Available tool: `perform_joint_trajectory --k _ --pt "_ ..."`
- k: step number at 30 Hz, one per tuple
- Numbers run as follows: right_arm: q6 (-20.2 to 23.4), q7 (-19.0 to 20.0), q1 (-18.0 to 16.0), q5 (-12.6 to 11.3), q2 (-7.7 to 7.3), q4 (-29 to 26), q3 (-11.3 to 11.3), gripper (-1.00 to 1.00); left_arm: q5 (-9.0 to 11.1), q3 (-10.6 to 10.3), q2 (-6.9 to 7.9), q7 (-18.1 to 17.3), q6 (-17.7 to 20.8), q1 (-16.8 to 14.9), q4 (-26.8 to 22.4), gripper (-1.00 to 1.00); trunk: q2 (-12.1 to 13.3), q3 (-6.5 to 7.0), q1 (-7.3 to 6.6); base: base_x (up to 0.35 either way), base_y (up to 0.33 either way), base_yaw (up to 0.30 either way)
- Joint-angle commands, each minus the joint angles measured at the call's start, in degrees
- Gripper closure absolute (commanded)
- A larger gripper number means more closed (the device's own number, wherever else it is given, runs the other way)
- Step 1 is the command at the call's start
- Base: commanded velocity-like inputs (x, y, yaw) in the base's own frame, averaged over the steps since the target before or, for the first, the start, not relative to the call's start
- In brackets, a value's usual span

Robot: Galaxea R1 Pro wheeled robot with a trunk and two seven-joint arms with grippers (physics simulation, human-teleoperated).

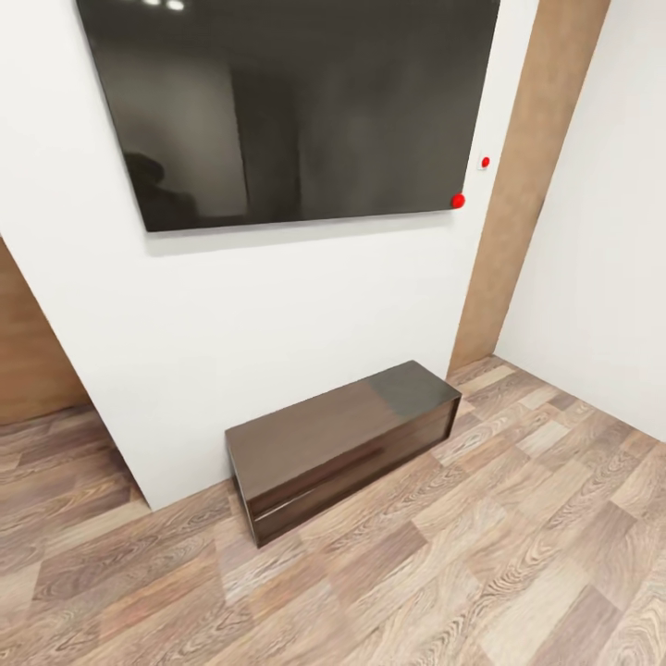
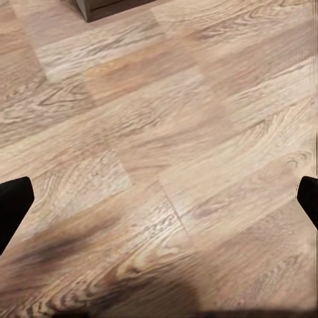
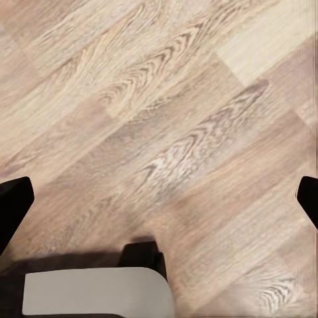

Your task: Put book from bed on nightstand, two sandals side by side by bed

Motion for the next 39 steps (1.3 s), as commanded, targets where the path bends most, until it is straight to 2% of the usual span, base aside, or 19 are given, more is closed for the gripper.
perform_joint_trajectory --k 1,39 --pt "-0.1 0.5 -0.1 -0.6 0.0 0.1 -0.1 -1.0 0.6 -0.2 0.04 0.0 -0.2 0.0 0.0 -1.0 0.0 -0.05 0.0 0.0 0.0 -0.259" --pt "-0.1 0.5 -0.1 -0.3 0.0 0.0 0.1 -1.0 0.6 -0.2 -0.04 0.0 -0.2 0.0 0.0 -1.0 0.0 -0.05 0.0 0.0 0.0 -0.261"
